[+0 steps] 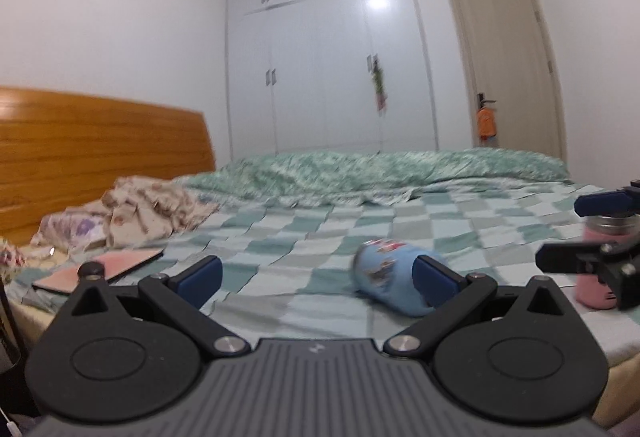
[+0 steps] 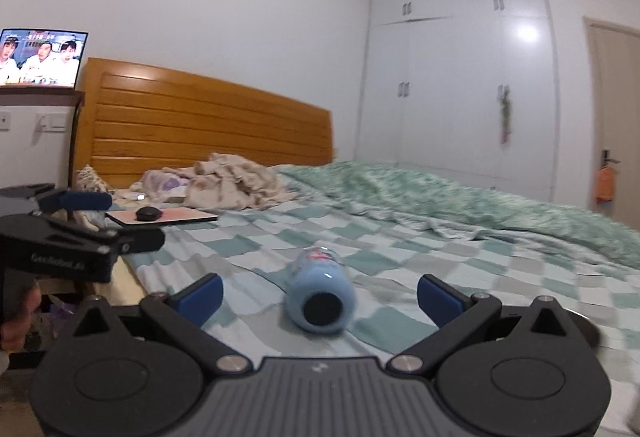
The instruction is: Flip cup upright
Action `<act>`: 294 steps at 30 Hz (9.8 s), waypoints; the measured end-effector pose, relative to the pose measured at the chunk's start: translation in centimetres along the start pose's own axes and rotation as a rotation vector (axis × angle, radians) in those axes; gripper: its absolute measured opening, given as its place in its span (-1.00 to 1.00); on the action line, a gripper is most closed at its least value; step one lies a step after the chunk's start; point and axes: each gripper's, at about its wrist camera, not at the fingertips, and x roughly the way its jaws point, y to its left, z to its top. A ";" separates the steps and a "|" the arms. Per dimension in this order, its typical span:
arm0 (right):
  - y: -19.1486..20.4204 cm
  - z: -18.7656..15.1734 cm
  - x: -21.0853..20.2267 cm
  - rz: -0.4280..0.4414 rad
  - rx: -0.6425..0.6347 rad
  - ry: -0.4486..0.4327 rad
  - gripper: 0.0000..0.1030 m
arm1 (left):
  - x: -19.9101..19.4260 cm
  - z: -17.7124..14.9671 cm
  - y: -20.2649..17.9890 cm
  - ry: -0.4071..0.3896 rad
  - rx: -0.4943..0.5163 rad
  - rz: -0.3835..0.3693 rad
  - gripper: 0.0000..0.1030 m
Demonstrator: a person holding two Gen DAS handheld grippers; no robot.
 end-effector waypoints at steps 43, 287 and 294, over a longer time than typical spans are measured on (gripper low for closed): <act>-7.5 -1.7 32.8 0.470 0.298 0.711 0.75 | 17.9 -1.7 5.8 0.351 -0.003 -0.039 1.00; -6.3 -12.8 -19.8 -0.636 0.131 -0.068 1.00 | -6.4 -5.8 -15.0 -0.037 -0.011 -0.146 1.00; -6.2 -12.7 -19.7 -0.636 0.130 -0.068 1.00 | -6.3 -5.8 -15.0 -0.038 -0.013 -0.146 1.00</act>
